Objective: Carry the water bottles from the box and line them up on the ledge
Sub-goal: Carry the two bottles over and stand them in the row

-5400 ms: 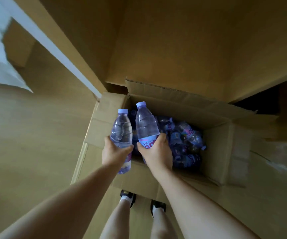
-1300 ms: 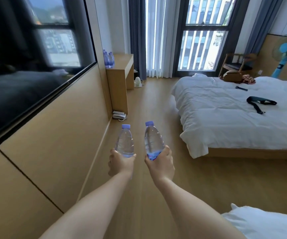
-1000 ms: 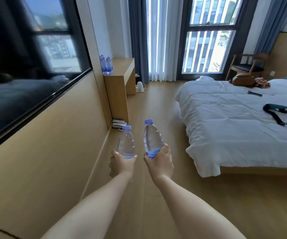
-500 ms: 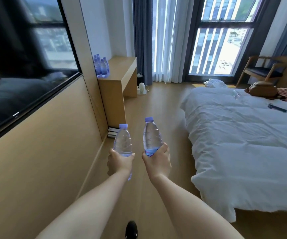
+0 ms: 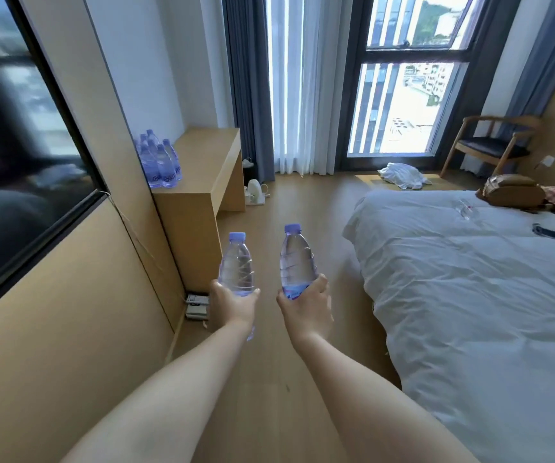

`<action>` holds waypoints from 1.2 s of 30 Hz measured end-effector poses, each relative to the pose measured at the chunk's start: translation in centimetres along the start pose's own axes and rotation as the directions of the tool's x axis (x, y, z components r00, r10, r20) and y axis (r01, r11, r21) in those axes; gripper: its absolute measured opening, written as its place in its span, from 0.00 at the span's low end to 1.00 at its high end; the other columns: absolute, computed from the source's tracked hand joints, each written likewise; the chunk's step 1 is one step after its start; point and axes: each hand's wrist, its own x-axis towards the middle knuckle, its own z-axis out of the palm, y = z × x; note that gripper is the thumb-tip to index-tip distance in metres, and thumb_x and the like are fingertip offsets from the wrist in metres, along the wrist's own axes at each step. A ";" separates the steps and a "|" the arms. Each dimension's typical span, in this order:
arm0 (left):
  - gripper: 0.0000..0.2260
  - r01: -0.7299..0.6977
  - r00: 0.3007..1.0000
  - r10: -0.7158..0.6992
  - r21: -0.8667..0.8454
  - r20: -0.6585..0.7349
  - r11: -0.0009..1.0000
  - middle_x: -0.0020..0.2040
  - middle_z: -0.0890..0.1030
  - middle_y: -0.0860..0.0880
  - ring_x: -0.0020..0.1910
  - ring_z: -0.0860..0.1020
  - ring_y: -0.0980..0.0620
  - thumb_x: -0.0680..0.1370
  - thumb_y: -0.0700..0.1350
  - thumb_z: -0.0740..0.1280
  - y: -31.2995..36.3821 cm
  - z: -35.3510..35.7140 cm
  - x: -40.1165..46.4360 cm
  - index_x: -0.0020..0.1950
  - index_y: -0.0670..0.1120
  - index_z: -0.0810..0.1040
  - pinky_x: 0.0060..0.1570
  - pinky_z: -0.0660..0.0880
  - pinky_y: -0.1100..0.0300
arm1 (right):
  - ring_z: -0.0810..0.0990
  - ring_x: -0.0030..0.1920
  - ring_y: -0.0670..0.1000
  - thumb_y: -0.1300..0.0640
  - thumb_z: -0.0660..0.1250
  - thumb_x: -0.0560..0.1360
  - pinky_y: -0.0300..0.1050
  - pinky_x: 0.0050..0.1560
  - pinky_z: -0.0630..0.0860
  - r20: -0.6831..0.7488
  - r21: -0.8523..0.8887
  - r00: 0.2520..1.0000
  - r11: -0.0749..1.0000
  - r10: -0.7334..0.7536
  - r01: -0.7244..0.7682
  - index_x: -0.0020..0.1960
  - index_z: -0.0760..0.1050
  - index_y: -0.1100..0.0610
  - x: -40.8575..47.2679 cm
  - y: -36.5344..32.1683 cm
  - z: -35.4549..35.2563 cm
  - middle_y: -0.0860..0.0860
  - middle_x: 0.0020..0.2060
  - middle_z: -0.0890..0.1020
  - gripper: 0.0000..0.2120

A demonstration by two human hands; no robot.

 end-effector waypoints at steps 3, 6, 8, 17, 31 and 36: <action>0.25 0.001 1.000 -0.001 -0.015 -0.001 1.000 0.56 0.78 0.44 0.55 0.77 0.39 0.69 0.53 0.75 2.2 2.1 4.4 0.56 0.44 0.67 0.52 0.75 0.48 | 0.71 0.66 0.56 0.43 0.69 0.72 0.51 0.58 0.73 -0.024 0.017 0.999 0.999 0.036 -0.035 0.73 0.59 0.59 5.2 -1.6 2.0 0.53 0.67 0.71 0.37; 0.25 0.023 1.000 -0.023 -0.003 -0.007 1.000 0.55 0.77 0.44 0.56 0.76 0.39 0.68 0.54 0.76 3.6 4.6 8.7 0.54 0.46 0.66 0.51 0.74 0.48 | 0.71 0.66 0.56 0.45 0.70 0.71 0.51 0.58 0.73 -0.029 0.018 0.998 0.998 0.059 -0.059 0.73 0.59 0.59 10.0 -2.4 4.3 0.54 0.67 0.72 0.37; 0.25 0.032 0.999 -0.032 -0.011 -0.023 0.999 0.55 0.77 0.44 0.56 0.76 0.39 0.68 0.53 0.76 4.7 6.7 12.2 0.54 0.46 0.66 0.53 0.73 0.47 | 0.71 0.66 0.56 0.45 0.70 0.71 0.52 0.59 0.73 -0.031 0.024 0.998 0.998 0.059 -0.058 0.73 0.59 0.59 13.9 -3.0 6.1 0.54 0.67 0.72 0.37; 0.30 0.024 0.999 -0.026 -0.069 -0.021 0.997 0.59 0.76 0.40 0.58 0.75 0.38 0.69 0.50 0.76 13.5 14.5 28.7 0.62 0.40 0.66 0.56 0.74 0.46 | 0.72 0.66 0.57 0.43 0.69 0.71 0.53 0.60 0.73 0.037 0.024 0.999 1.000 -0.003 0.002 0.73 0.58 0.59 33.7 -8.5 14.2 0.53 0.68 0.70 0.37; 0.31 0.075 0.994 -0.082 -0.091 -0.078 0.993 0.60 0.76 0.43 0.58 0.76 0.40 0.69 0.52 0.76 19.7 20.0 53.8 0.65 0.42 0.65 0.54 0.76 0.48 | 0.74 0.62 0.54 0.44 0.69 0.71 0.54 0.58 0.75 0.220 0.037 0.965 0.989 -0.146 0.141 0.70 0.62 0.56 52.5 -18.0 29.6 0.49 0.64 0.72 0.33; 0.29 0.113 0.990 -0.118 -0.070 -0.076 0.991 0.57 0.76 0.45 0.53 0.77 0.42 0.71 0.54 0.74 22.8 20.8 64.6 0.63 0.44 0.64 0.48 0.75 0.52 | 0.75 0.60 0.54 0.44 0.69 0.70 0.53 0.56 0.75 0.219 0.046 0.965 0.989 -0.147 0.140 0.69 0.63 0.55 59.9 -23.5 35.6 0.49 0.62 0.73 0.32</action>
